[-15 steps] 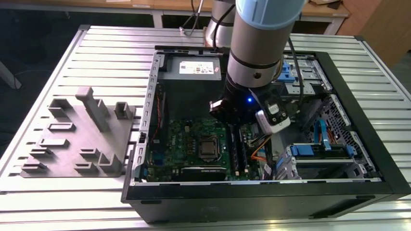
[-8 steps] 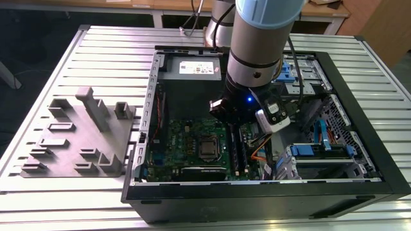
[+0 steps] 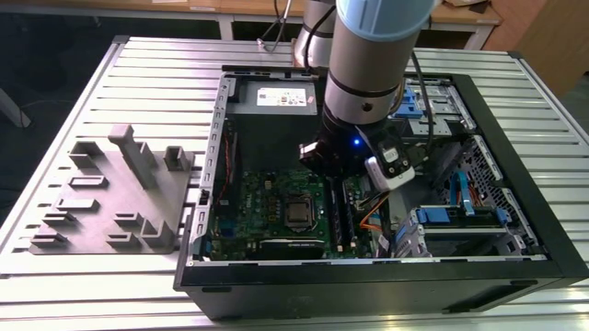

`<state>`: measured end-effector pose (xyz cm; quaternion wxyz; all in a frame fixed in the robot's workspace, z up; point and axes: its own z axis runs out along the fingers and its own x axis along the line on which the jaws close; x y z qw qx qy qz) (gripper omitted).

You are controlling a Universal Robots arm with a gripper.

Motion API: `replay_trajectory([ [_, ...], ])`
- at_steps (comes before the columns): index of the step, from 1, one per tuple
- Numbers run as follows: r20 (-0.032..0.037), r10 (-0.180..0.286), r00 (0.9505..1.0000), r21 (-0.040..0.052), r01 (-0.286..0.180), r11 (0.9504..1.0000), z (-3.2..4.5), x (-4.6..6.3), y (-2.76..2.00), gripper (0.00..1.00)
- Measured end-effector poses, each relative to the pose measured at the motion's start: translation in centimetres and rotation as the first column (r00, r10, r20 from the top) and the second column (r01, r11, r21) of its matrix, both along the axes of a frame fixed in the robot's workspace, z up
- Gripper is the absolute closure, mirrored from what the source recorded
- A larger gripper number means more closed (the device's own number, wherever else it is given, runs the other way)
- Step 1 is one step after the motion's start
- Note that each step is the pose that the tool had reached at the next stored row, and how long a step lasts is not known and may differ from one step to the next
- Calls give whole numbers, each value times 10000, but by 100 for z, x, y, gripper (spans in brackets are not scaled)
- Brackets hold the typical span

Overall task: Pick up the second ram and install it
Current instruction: 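Press down the second ram until it locks into place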

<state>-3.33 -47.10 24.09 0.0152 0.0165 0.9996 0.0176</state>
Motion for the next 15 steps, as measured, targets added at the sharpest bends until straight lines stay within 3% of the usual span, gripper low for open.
replay_trajectory([
  [7,0,1,10000,1,-1,10000,-5,0,77,93],
  [15,0,-1,10000,1,1,10000,-6,0,104,93],
])
